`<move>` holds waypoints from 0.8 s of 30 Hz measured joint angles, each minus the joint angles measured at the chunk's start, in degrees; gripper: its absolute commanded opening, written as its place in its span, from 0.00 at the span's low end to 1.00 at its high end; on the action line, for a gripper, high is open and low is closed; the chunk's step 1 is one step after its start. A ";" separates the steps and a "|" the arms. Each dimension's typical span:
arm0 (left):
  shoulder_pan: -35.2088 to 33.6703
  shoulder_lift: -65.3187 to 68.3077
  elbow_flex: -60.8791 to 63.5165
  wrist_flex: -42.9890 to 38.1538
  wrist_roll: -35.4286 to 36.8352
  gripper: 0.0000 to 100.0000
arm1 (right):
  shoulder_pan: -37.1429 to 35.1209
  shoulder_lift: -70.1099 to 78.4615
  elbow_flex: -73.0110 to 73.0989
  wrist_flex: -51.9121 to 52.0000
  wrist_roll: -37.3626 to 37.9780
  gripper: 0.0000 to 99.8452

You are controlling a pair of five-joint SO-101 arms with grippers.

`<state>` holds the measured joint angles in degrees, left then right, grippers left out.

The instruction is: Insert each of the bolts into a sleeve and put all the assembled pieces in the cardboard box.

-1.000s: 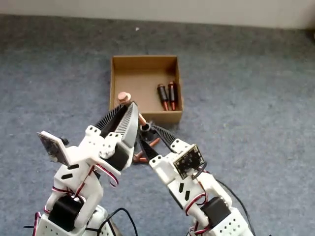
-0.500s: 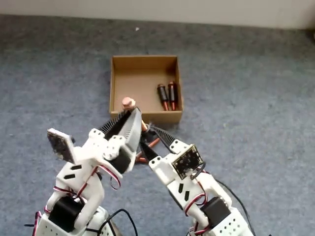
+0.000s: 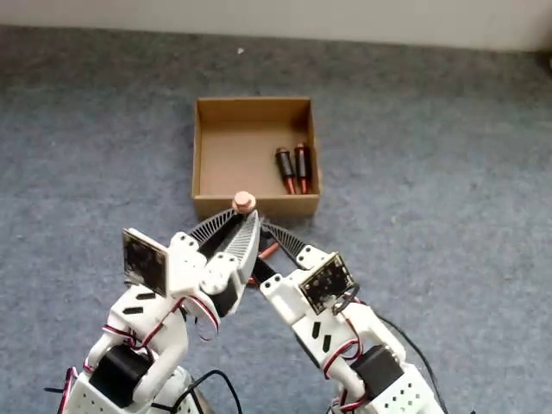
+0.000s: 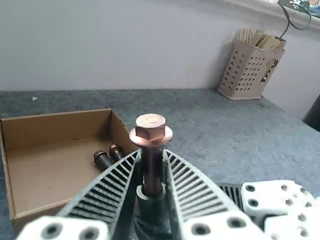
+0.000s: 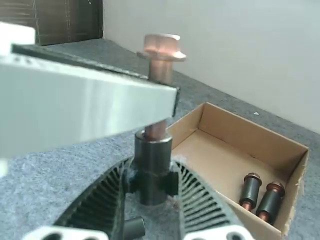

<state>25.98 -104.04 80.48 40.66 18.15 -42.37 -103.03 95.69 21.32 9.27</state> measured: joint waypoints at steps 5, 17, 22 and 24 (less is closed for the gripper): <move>3.87 -0.09 -0.09 5.45 -6.33 0.10 | 0.53 0.00 0.00 0.00 0.00 0.01; 3.52 -0.09 -0.97 13.01 -4.40 0.25 | 1.67 0.09 0.00 0.09 0.00 0.01; 1.32 0.00 -5.54 19.16 -4.31 0.25 | 1.67 0.09 0.00 0.09 0.00 0.01; 0.09 0.00 -7.38 21.98 -4.31 0.25 | 1.85 0.09 0.00 0.09 0.00 0.01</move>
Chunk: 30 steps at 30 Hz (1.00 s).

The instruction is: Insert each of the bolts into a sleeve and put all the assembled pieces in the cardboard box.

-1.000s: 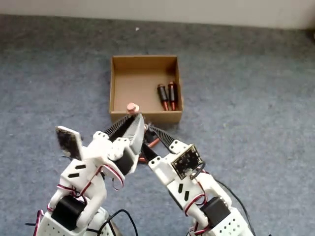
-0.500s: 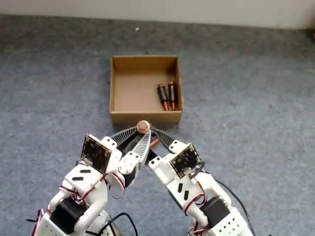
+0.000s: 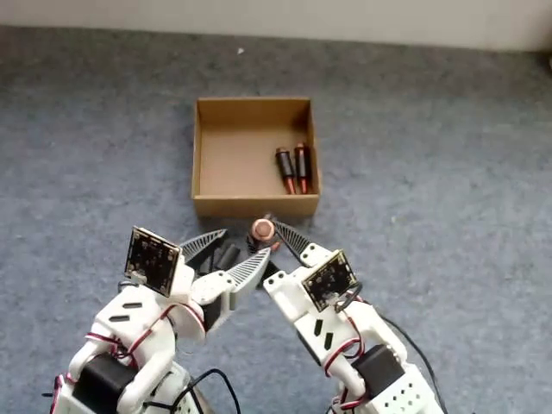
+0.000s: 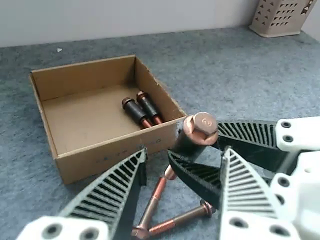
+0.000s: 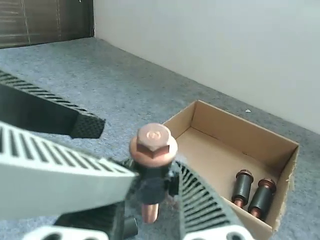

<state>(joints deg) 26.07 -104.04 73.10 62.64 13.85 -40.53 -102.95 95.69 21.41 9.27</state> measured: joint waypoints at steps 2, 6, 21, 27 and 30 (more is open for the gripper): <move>-1.67 0.00 -1.23 2.73 0.00 0.25 | 0.88 0.00 0.00 0.00 0.00 0.01; -7.12 0.26 -1.93 6.15 -0.26 0.22 | 4.40 -0.09 0.00 -0.09 0.00 0.01; -29.54 0.18 15.82 0.97 -0.09 0.01 | 10.55 -0.09 0.00 5.10 0.00 0.01; -33.85 0.09 22.68 -10.02 -0.09 0.01 | 13.45 -0.09 0.00 3.96 0.00 0.01; -34.73 0.26 22.86 -11.60 -0.09 0.01 | 13.36 -0.09 0.00 3.34 0.00 0.01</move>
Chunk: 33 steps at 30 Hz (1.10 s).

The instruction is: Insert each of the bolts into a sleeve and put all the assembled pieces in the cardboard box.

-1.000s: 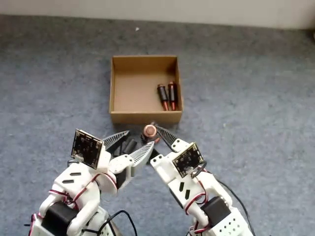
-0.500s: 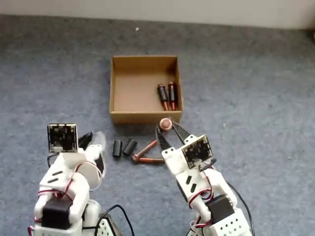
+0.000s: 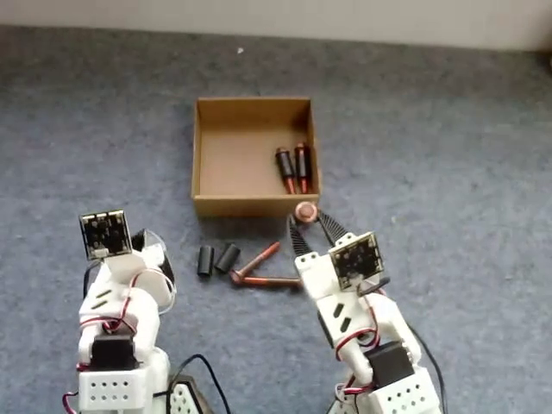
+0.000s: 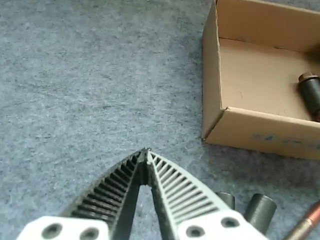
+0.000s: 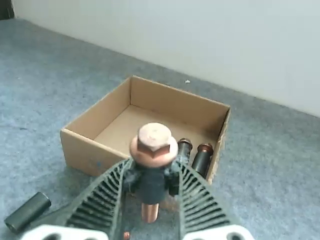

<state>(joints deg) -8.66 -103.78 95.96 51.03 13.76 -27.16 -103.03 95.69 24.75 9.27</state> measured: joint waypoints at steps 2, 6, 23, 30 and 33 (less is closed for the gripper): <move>-0.18 0.00 0.00 -0.35 0.00 0.01 | 0.00 0.00 0.00 -0.88 0.00 0.01; -0.18 0.00 0.00 -0.62 0.00 0.01 | 0.09 0.00 -0.70 -1.32 0.00 0.01; -0.18 0.00 0.00 -0.62 0.00 0.01 | 0.18 21.36 -10.64 -25.14 0.00 0.01; -0.18 0.00 0.00 -0.62 0.00 0.01 | 0.26 53.27 -23.12 -40.26 0.00 0.01; -0.18 0.00 0.00 -0.62 0.00 0.01 | 0.26 66.99 -29.63 -44.40 0.00 0.01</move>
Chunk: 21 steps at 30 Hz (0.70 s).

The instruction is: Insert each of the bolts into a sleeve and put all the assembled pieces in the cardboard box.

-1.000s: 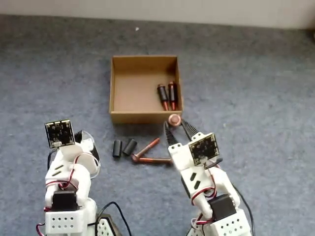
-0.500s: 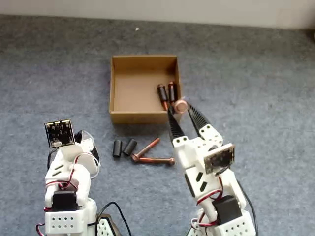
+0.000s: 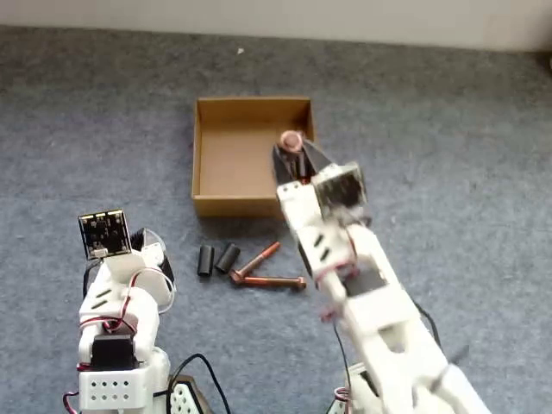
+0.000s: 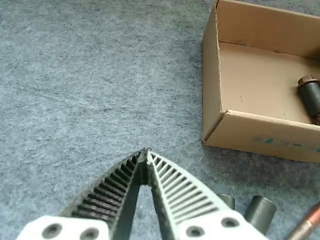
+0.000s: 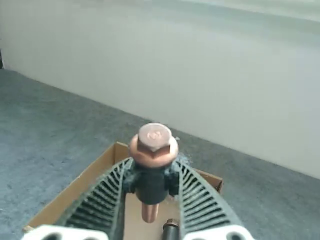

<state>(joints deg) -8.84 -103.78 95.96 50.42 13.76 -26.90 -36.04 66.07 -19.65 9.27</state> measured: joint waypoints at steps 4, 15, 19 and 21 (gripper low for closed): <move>0.00 0.00 0.00 0.00 0.00 0.01 | 0.00 16.44 -8.18 -1.85 0.00 0.01; 0.00 0.00 0.00 0.00 0.00 0.01 | 0.00 41.85 -21.98 0.70 0.00 0.01; 0.00 0.00 0.00 0.00 0.00 0.01 | 0.00 42.81 -26.73 9.93 0.00 0.02; 0.00 0.00 0.00 0.00 0.00 0.01 | 0.00 42.81 -29.19 15.74 0.00 0.07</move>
<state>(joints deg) -8.84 -103.78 95.96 50.42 13.76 -26.90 6.77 36.88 -3.91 9.27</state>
